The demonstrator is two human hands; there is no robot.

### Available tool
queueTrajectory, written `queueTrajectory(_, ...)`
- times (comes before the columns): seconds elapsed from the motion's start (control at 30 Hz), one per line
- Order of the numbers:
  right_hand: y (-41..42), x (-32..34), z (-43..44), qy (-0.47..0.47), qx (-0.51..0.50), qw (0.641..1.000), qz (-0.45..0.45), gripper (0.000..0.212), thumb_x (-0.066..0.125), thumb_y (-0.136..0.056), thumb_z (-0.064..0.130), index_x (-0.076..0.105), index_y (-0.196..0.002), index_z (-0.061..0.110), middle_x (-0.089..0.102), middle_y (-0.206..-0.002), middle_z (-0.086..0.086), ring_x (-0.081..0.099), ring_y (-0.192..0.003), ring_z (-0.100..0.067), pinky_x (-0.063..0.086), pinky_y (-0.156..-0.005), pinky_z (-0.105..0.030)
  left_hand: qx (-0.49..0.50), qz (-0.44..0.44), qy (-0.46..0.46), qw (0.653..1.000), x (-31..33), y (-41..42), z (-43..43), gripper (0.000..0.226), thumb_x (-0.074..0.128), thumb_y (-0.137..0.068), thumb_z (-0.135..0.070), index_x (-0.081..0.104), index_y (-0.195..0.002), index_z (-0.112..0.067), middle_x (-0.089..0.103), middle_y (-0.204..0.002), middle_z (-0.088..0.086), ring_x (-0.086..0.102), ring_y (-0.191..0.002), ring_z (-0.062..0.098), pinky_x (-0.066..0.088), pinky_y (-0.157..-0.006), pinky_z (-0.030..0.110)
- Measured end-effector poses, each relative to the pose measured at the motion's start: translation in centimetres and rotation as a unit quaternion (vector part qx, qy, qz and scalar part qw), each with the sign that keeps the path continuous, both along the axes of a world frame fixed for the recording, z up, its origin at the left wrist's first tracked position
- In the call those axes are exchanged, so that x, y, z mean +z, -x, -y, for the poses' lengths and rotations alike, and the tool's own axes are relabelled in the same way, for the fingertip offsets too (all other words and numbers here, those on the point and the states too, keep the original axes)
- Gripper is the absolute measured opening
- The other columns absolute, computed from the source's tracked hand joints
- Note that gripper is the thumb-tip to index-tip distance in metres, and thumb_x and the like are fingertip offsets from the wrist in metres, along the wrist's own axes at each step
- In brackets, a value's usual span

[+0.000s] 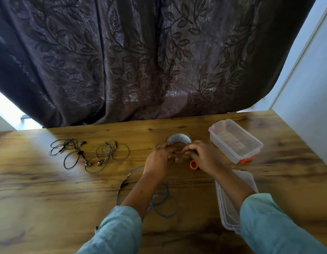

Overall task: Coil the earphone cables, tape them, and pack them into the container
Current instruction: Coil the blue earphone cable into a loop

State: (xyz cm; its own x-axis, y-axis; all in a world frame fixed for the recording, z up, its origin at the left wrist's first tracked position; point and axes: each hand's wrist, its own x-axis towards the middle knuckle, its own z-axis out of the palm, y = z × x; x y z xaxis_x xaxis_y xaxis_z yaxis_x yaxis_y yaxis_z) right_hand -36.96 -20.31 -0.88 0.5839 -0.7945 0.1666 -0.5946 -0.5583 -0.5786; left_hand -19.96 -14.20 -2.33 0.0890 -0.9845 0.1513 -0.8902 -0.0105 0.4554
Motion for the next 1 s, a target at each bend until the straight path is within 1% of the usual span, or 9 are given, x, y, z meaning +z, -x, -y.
queueTrajectory(0.2,-0.1,-0.1,0.3,0.016,0.000,1.000,-0.016,0.022,0.056,-0.093,0.017,0.068,-0.107,0.028,0.062,-0.107,0.007,0.061,-0.091,-0.007,0.055,-0.075,-0.030,0.005,-0.006,0.003,1.000,-0.2,0.0,-0.2,0.041,0.066,-0.084,-0.020,0.061,-0.124,-0.025,0.051,-0.135,-0.004,0.047,-0.123,0.017,0.042,-0.100,0.029)
queueTrajectory(0.37,-0.3,0.0,0.6,0.015,0.000,1.000,-0.027,0.022,0.057,-0.092,0.018,0.067,-0.109,0.028,0.060,-0.104,0.009,0.060,-0.088,-0.006,0.054,-0.072,-0.026,0.005,-0.001,-0.009,1.000,0.3,0.1,-0.3,0.044,0.067,-0.083,-0.020,0.060,-0.126,-0.026,0.050,-0.137,-0.006,0.048,-0.123,0.015,0.042,-0.098,0.027)
queueTrajectory(0.47,-0.4,0.1,0.9,0.016,-0.002,0.999,-0.036,0.020,0.060,-0.091,0.023,0.068,-0.109,0.027,0.058,-0.104,0.009,0.059,-0.089,-0.006,0.049,-0.069,-0.021,0.005,-0.008,-0.021,1.000,0.8,0.1,-0.4,0.043,0.066,-0.084,-0.018,0.059,-0.126,-0.026,0.049,-0.138,-0.007,0.050,-0.121,0.015,0.044,-0.097,0.029)
queueTrajectory(0.57,-0.5,0.1,1.2,0.007,-0.007,0.999,-0.049,0.031,0.062,-0.089,0.023,0.062,-0.120,0.030,0.056,-0.105,0.010,0.058,-0.090,-0.006,0.048,-0.070,-0.021,0.000,-0.014,-0.031,0.999,1.1,0.1,-0.4,0.044,0.067,-0.083,-0.017,0.059,-0.126,-0.024,0.049,-0.138,-0.008,0.052,-0.119,0.017,0.045,-0.097,0.030)
queueTrajectory(0.63,-0.6,0.1,1.2,0.002,-0.007,0.999,-0.053,0.041,0.062,-0.090,0.024,0.054,-0.129,0.032,0.055,-0.104,0.010,0.056,-0.085,-0.004,0.049,-0.069,-0.022,-0.005,-0.013,-0.039,0.999,1.0,0.0,-0.5,0.050,0.068,-0.083,-0.016,0.055,-0.130,-0.025,0.045,-0.142,-0.007,0.050,-0.123,0.017,0.042,-0.101,0.030)
queueTrajectory(0.77,-0.8,0.0,0.5,0.001,-0.038,0.999,0.000,0.041,0.054,-0.095,0.027,0.048,-0.135,0.032,0.054,-0.093,0.016,0.053,-0.073,0.000,0.046,-0.062,-0.020,0.019,-0.069,-0.024,0.997,0.6,-0.8,-1.6,0.062,0.068,-0.082,-0.009,0.046,-0.137,-0.026,0.038,-0.147,-0.005,0.042,-0.131,0.015,0.034,-0.106,0.023)
queueTrajectory(0.83,-1.1,0.2,-0.4,0.007,-0.054,0.998,0.028,0.035,0.050,-0.097,0.028,0.050,-0.132,0.030,0.060,-0.091,0.014,0.053,-0.064,0.001,0.040,-0.055,-0.015,0.040,-0.085,-0.013,0.996,0.4,-1.4,-2.7,0.057,0.065,-0.084,-0.009,0.049,-0.135,-0.027,0.040,-0.145,-0.007,0.042,-0.130,0.013,0.032,-0.100,0.017)
queueTrajectory(0.9,-1.8,0.7,-1.9,-0.006,-0.041,0.998,0.043,0.029,0.049,-0.098,0.029,0.055,-0.127,0.029,0.066,-0.098,0.011,0.052,-0.060,0.005,0.037,-0.052,-0.012,0.065,-0.086,-0.001,0.994,0.0,-2.3,-4.0,0.049,0.063,-0.084,-0.008,0.054,-0.129,-0.027,0.047,-0.139,-0.006,0.048,-0.123,0.013,0.037,-0.093,0.018)
queueTrajectory(1.0,-3.8,1.2,-4.6,-0.030,0.027,0.998,0.044,0.023,0.050,-0.098,0.029,0.062,-0.117,0.027,0.067,-0.102,0.010,0.056,-0.064,0.008,0.043,-0.053,-0.012,0.132,-0.081,-0.018,0.988,-0.7,-4.4,-6.2,0.038,0.064,-0.083,-0.012,0.062,-0.117,-0.029,0.056,-0.127,-0.006,0.055,-0.114,0.017,0.049,-0.090,0.032)
